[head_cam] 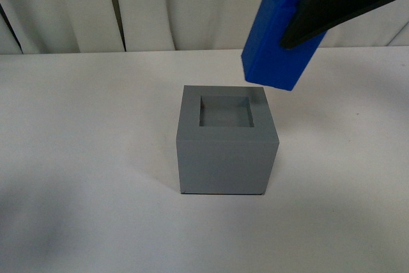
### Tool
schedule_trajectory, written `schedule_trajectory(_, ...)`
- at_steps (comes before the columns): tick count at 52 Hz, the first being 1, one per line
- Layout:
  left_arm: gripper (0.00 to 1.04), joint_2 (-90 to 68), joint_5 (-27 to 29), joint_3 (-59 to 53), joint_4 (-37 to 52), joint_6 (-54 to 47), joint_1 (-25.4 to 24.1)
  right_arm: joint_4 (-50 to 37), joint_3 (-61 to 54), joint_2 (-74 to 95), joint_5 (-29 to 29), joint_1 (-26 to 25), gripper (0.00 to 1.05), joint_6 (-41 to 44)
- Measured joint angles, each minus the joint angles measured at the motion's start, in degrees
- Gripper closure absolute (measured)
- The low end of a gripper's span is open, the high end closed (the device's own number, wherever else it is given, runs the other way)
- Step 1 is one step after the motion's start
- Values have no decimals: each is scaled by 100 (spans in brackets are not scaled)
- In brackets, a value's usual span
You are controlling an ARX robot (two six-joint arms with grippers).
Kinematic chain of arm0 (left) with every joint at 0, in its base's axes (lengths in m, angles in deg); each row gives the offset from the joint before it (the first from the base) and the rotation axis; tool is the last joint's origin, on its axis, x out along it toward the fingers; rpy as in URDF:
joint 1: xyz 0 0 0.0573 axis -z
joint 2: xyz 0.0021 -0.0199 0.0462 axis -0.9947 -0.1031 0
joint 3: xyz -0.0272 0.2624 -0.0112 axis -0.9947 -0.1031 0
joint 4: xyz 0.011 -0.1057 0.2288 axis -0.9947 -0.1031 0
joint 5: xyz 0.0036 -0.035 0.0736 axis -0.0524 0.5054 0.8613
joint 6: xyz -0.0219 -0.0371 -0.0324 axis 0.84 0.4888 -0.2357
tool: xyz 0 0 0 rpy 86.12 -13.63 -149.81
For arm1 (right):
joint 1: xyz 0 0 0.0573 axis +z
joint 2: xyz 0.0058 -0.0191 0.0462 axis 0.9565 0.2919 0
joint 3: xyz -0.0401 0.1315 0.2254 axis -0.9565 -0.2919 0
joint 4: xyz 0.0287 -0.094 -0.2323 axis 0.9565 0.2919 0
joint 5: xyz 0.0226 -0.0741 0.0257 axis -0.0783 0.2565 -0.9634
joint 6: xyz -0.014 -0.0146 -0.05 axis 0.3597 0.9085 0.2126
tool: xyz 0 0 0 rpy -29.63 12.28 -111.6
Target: Insert blue part into gray base
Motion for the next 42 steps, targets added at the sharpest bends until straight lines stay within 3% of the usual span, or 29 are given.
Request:
schedule_trajectory(14,6,0,0,0,0,0,0,-144,0,11,264,579,57,-229)
schedule_trajectory(42,6,0,0,0,0,0,0,-345,-109,275,551,737,57,-330)
